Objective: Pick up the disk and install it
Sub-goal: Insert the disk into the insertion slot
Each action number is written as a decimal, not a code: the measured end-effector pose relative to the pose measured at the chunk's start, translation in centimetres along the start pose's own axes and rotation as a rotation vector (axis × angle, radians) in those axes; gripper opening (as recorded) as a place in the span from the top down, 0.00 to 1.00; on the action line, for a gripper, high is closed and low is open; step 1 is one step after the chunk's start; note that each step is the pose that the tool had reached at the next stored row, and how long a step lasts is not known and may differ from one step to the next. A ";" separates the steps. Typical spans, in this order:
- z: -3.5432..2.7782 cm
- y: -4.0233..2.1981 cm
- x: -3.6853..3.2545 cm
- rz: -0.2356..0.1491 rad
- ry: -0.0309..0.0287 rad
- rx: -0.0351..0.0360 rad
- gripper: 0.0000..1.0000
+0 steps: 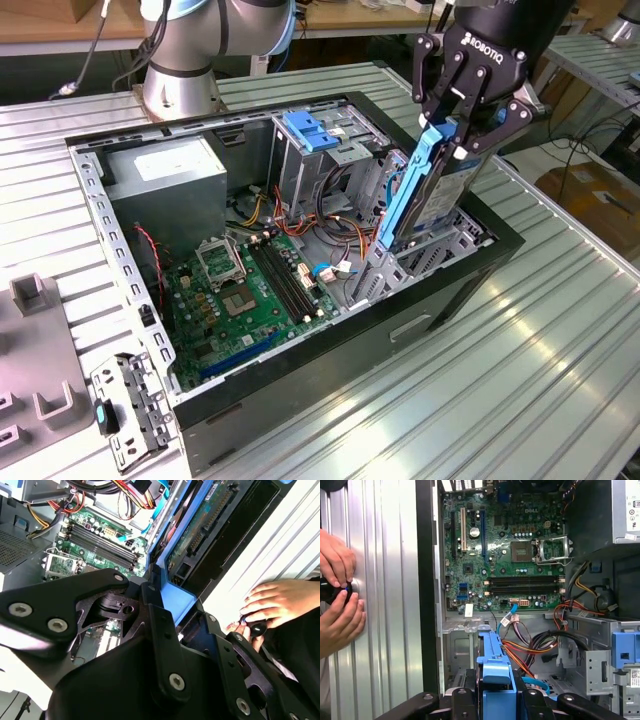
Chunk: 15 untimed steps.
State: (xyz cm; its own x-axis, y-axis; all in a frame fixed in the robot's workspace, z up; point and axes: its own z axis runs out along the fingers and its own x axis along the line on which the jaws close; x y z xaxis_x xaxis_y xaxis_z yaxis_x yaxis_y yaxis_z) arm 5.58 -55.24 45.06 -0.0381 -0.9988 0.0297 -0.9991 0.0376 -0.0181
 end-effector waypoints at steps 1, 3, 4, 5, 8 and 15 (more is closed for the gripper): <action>0.06 0.00 0.03 0.000 0.0002 0.0000 0.63; 0.16 0.00 0.06 0.000 0.0002 0.0000 0.63; 0.19 0.00 0.07 0.000 0.0003 0.0000 0.63; 0.25 0.00 0.07 0.000 0.0005 0.0000 0.63; 0.40 0.00 0.07 0.000 -0.0002 0.0000 0.63; 0.41 0.00 0.07 0.000 0.0002 0.0000 0.63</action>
State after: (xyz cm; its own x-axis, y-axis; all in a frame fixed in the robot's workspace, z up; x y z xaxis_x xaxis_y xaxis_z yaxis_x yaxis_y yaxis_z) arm 5.59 -55.32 44.65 -0.0381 -0.9988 0.0299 -0.9991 0.0375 -0.0181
